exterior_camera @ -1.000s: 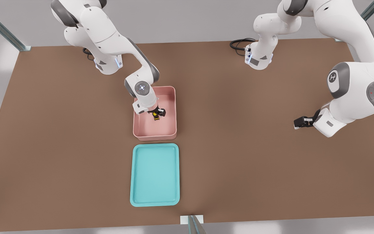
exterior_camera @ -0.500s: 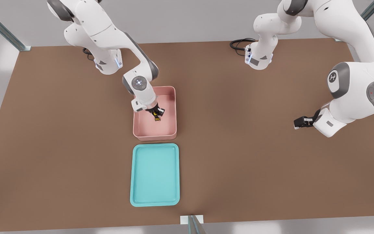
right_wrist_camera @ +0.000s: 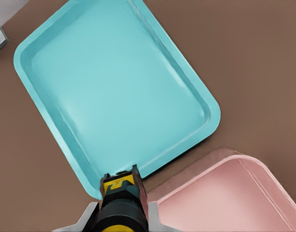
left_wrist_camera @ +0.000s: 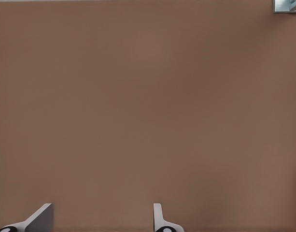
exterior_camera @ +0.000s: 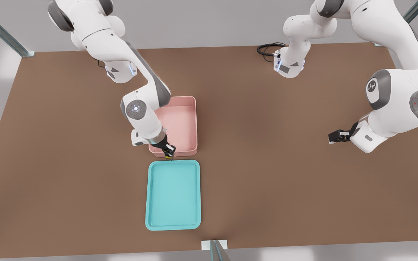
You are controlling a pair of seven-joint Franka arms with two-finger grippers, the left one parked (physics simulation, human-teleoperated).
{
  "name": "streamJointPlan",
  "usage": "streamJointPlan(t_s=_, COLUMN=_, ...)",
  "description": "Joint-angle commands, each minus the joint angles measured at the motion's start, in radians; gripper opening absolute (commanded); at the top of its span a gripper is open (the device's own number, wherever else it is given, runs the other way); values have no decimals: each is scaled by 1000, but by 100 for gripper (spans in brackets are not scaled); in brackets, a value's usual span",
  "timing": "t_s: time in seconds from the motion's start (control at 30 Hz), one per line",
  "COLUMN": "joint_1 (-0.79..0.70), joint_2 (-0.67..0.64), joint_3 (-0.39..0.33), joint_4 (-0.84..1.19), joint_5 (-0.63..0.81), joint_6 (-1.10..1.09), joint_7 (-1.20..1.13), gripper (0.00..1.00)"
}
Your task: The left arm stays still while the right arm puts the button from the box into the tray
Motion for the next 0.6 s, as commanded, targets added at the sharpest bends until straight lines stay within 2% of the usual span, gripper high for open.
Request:
streamJointPlan(t_s=0.0, joint_1=-35, joint_2=40, joint_3=2, joint_4=44, joint_5=-4, joint_6=-58, joint_7=-3, gripper=44)
streamJointPlan(t_s=0.3, joint_1=-70, joint_2=380, joint_3=5, joint_4=439, joint_5=-5, joint_6=-94, joint_7=-9, gripper=45)
streamJointPlan(t_s=0.43, joint_1=-65, joint_2=485, joint_3=45, joint_4=571, joint_5=1, joint_6=-77, joint_7=-6, gripper=45)
streamJointPlan(t_s=0.57, joint_1=-30, joint_2=531, joint_3=63, joint_4=597, joint_5=4, joint_6=-29, joint_7=5, gripper=46)
